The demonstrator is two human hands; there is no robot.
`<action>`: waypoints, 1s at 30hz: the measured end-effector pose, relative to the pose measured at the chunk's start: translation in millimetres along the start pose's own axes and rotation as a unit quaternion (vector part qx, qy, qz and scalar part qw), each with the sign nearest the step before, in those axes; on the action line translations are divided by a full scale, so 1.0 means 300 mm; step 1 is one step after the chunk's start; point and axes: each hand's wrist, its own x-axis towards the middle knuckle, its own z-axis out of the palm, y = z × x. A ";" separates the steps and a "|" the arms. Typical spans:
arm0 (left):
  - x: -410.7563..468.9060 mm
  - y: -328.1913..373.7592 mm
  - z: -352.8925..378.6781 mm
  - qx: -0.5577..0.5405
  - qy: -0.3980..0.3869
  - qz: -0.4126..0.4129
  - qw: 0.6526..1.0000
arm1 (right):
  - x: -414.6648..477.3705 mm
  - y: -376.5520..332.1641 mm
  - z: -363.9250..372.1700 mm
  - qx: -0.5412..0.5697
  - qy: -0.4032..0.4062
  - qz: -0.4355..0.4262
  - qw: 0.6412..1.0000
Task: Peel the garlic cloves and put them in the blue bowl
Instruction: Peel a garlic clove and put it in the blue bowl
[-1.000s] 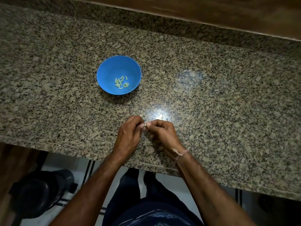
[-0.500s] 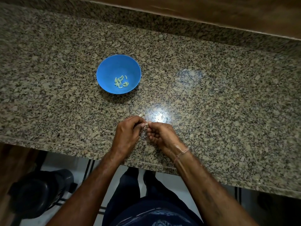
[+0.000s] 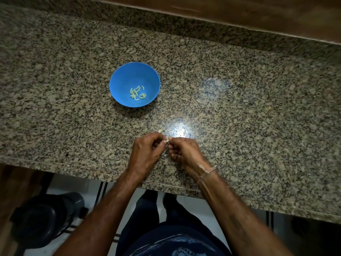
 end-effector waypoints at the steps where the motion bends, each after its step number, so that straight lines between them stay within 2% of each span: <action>1: -0.001 0.000 0.001 -0.008 -0.001 -0.006 1.000 | 0.001 -0.002 -0.001 0.004 -0.005 0.007 1.000; 9: 0.002 -0.022 0.009 -0.095 -0.007 -0.096 0.991 | 0.020 -0.003 -0.021 0.041 -0.052 0.051 0.996; 14: 0.016 -0.029 0.007 -0.124 -0.009 -0.163 0.979 | 0.022 0.005 -0.031 -0.017 -0.057 -0.002 0.998; 17: 0.028 -0.041 0.011 -0.077 0.014 -0.192 0.978 | 0.030 0.016 -0.031 -0.052 -0.032 -0.036 0.997; 20: 0.025 -0.042 0.012 -0.034 0.012 -0.179 0.983 | 0.036 0.023 -0.031 -0.070 -0.017 -0.068 0.995; 25: 0.004 -0.030 0.018 -0.100 -0.020 -0.128 0.987 | 0.041 0.030 -0.027 -0.057 -0.008 -0.078 0.995; 30: 0.006 -0.027 0.023 0.001 -0.011 -0.086 0.996 | 0.048 0.042 -0.024 -0.027 0.003 -0.075 0.997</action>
